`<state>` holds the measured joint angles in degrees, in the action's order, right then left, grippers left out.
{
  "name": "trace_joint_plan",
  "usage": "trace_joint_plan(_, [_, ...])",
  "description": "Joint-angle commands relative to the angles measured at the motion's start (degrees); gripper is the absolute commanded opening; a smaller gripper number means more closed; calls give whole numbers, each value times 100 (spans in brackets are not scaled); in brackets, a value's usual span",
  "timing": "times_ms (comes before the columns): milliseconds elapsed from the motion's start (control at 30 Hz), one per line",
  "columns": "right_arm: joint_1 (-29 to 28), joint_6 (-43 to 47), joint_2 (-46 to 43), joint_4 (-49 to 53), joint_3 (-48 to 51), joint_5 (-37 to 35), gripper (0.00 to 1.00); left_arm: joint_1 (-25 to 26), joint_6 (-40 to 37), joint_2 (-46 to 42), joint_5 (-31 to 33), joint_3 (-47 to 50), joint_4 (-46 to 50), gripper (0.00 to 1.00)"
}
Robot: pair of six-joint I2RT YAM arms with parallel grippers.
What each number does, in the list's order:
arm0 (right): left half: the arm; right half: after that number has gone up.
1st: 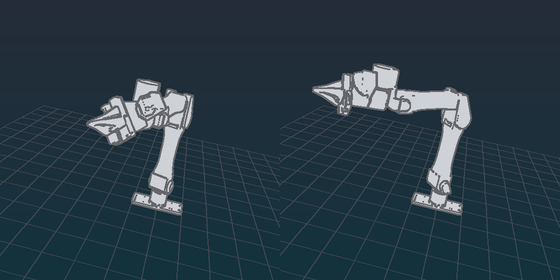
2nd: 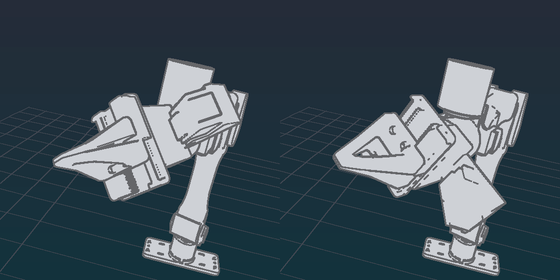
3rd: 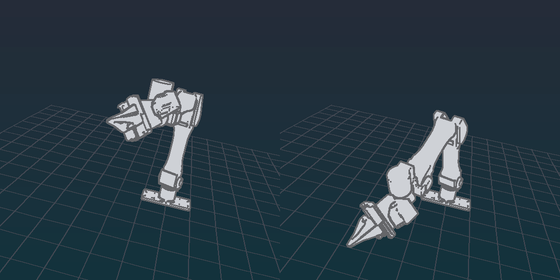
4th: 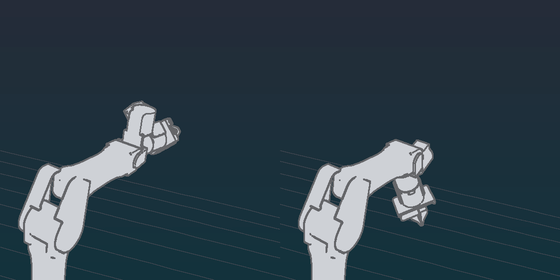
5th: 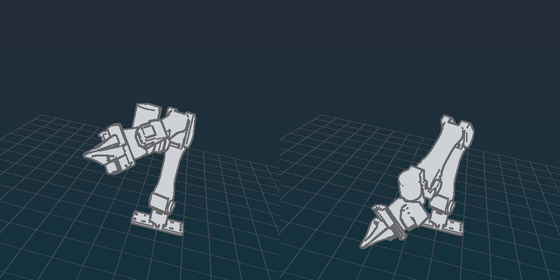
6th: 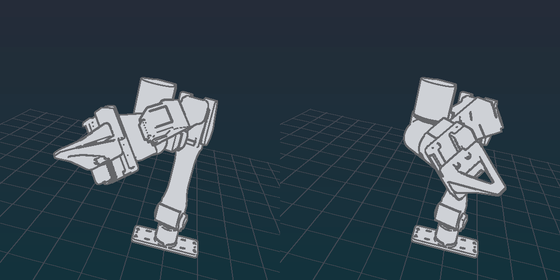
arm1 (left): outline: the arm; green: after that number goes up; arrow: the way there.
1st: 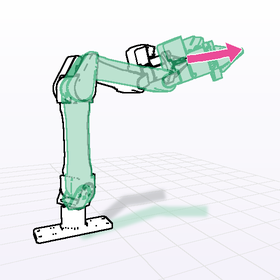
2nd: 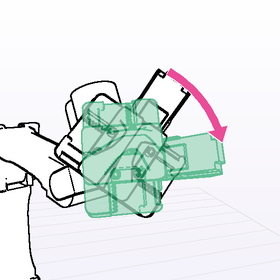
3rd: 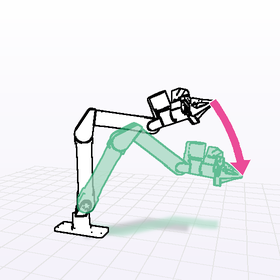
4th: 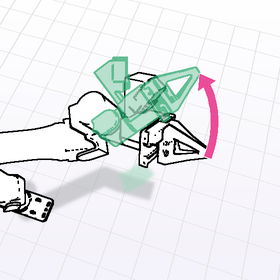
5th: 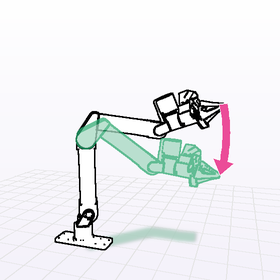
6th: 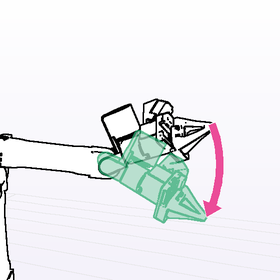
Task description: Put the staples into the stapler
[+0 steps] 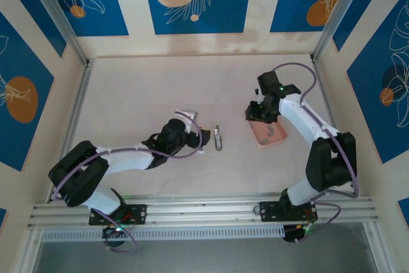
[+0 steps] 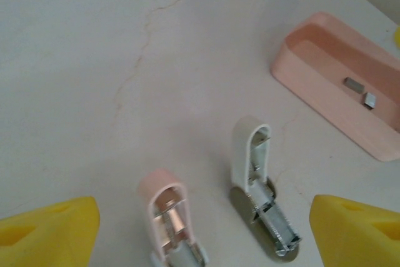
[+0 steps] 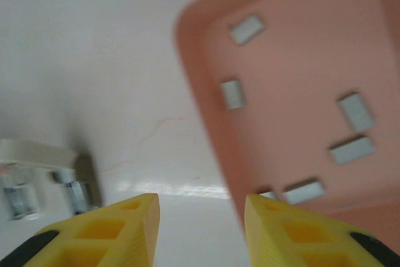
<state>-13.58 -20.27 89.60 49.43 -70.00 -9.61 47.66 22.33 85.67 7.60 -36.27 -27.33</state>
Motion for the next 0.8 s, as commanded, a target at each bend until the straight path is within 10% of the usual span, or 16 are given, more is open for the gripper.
trace_joint_plan(0, [100,691,388,593,-232,-776,41,141,-157,131,148,-332,237,87])
trace_joint_plan(767, [761,1113,1796,234,-699,-1016,40,306,-413,450,557,-803,290,87])
